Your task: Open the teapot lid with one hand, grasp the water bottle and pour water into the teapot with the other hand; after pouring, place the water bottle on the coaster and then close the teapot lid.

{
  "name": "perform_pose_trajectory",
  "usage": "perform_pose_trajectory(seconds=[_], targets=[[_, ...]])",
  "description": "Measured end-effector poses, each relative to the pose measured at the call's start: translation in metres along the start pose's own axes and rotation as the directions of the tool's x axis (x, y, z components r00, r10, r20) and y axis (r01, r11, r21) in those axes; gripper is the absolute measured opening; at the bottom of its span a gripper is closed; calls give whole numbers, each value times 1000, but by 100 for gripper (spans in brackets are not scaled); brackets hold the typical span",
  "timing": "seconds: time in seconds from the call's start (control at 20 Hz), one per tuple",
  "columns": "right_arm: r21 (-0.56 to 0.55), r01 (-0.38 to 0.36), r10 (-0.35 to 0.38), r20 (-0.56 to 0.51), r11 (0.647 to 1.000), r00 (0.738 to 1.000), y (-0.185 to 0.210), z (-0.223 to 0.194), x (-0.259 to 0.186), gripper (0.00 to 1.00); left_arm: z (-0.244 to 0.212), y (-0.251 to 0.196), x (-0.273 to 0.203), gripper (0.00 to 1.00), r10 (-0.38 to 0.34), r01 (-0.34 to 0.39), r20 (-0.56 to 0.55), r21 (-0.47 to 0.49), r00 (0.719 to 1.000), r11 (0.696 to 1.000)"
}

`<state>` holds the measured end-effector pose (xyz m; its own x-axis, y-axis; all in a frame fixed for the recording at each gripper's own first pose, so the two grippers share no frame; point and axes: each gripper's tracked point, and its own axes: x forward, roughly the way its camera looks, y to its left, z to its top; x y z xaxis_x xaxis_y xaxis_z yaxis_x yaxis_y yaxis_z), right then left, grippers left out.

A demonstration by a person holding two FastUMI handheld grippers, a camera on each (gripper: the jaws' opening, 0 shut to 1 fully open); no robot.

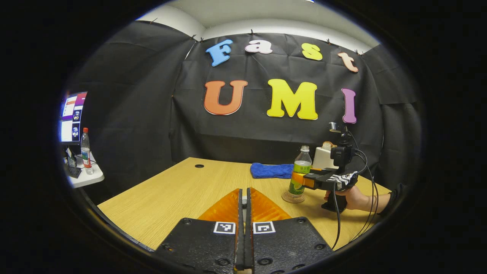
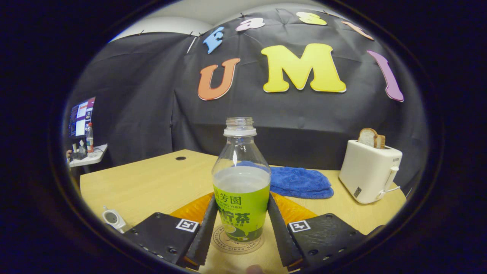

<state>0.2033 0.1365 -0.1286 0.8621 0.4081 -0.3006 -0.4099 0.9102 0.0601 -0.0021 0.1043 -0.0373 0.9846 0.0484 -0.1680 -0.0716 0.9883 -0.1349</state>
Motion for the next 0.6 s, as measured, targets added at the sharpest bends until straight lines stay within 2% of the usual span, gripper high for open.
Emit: perform_pose_trajectory(seconds=[0.45, 0.55, 0.6], targets=[[17, -7, 7, -10, 1000, 1000, 8, -2, -3, 75, -4, 1, 2, 3, -3, 3, -7, 0, 1000, 1000], [-4, -5, 5, -22, 1000, 1000, 10, -3, -6, 86, -4, -2, 3, 3, -8, 8, -4, -1, 1000, 1000], [-17, -4, 4, -14, 1000, 1000, 11, 0, -9, 96, -3, -4, 3, 3, -12, 12, 0, 1, 1000, 1000]])
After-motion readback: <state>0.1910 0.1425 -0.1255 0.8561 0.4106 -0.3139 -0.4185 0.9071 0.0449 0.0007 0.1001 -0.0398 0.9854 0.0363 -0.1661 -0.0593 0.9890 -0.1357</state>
